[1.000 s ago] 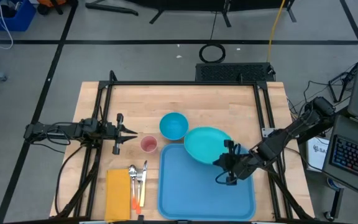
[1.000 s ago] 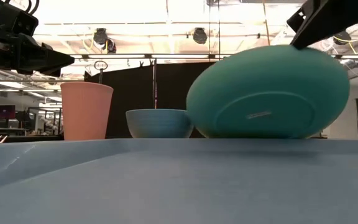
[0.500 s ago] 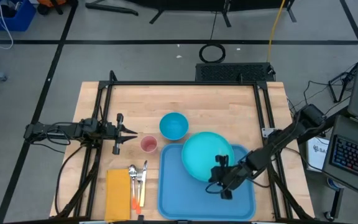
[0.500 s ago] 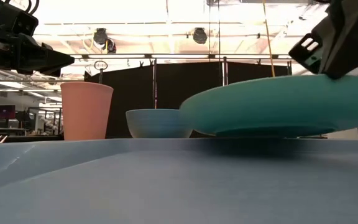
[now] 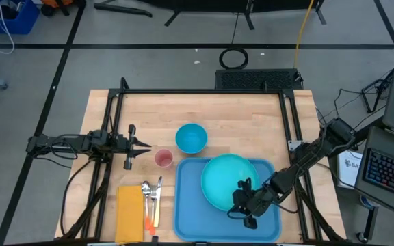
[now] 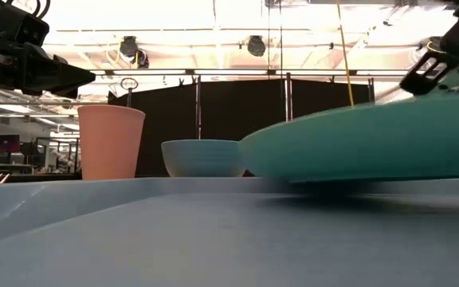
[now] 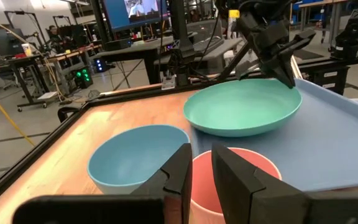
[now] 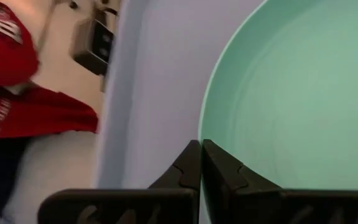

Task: Set up tray
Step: Put the light blue plate on the blue serving tray

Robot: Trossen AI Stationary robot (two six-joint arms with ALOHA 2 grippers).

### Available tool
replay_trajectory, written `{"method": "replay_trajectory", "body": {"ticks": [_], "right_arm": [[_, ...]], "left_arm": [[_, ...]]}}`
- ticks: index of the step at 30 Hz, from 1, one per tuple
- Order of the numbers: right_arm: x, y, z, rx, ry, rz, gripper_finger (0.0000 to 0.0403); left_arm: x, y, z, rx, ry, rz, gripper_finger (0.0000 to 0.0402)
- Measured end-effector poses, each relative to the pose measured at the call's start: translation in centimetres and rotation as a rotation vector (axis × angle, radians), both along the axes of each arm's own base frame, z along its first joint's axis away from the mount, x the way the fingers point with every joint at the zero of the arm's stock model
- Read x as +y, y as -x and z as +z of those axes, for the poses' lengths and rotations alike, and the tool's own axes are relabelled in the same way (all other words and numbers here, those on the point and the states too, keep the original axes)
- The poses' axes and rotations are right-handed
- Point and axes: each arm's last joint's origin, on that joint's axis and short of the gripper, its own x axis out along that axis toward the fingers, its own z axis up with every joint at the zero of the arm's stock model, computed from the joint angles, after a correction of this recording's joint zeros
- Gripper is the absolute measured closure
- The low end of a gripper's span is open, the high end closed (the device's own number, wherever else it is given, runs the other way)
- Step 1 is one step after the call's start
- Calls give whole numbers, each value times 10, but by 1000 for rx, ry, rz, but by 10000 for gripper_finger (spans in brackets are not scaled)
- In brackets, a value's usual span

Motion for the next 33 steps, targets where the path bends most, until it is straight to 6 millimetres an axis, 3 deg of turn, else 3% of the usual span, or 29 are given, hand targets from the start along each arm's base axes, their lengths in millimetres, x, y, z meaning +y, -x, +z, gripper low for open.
{"method": "replay_trajectory", "body": {"ticks": [8, 20, 33], "right_arm": [[12, 1, 8, -68, -91, 20, 402], [20, 8, 7, -11, -173, -31, 402], [34, -5, -28, 69, -292, -20, 402]], "left_arm": [[0, 0, 0, 0, 0, 0, 334], [0, 0, 0, 0, 0, 0, 334], [0, 0, 0, 0, 0, 0, 334]]}}
